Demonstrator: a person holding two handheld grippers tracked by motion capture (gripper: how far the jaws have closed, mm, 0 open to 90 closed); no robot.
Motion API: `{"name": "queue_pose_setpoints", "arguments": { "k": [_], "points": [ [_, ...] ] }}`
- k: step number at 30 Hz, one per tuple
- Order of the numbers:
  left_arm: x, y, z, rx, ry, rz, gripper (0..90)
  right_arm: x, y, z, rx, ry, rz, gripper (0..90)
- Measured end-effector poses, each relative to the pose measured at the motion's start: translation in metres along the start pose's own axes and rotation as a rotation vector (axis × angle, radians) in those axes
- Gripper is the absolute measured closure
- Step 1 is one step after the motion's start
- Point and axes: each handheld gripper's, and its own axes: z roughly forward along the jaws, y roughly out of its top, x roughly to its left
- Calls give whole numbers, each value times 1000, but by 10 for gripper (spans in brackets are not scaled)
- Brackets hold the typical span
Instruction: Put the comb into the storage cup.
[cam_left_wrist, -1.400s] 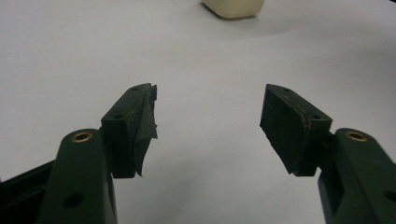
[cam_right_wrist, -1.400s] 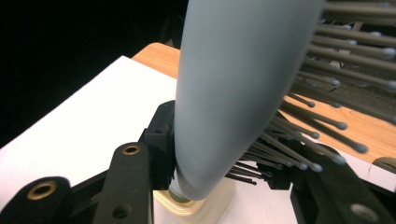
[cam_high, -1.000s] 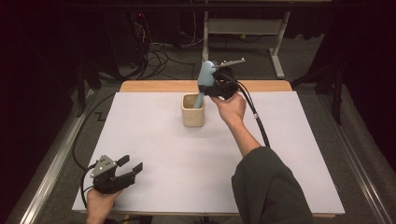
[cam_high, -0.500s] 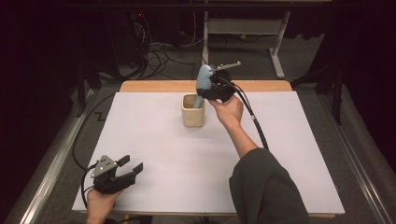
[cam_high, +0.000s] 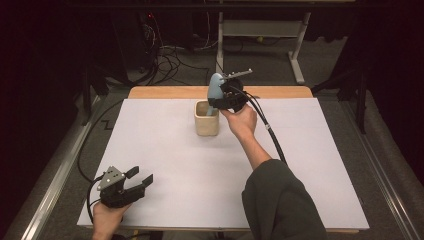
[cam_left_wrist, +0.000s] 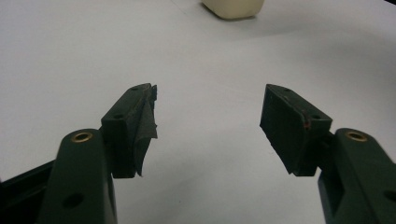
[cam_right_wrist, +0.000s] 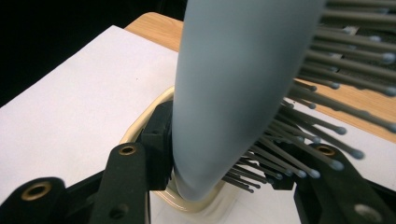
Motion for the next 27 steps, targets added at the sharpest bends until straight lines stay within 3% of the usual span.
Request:
{"name": "queue_pose_setpoints", "arguments": {
  "k": [15,27],
  "points": [
    [0,0,0,4,-4,1,359,3,-4,8,20,-5,-12,517],
    [-1,0,1,3,-8,3,353,1,-4,8,18,-43,-2,433]
  ]
}}
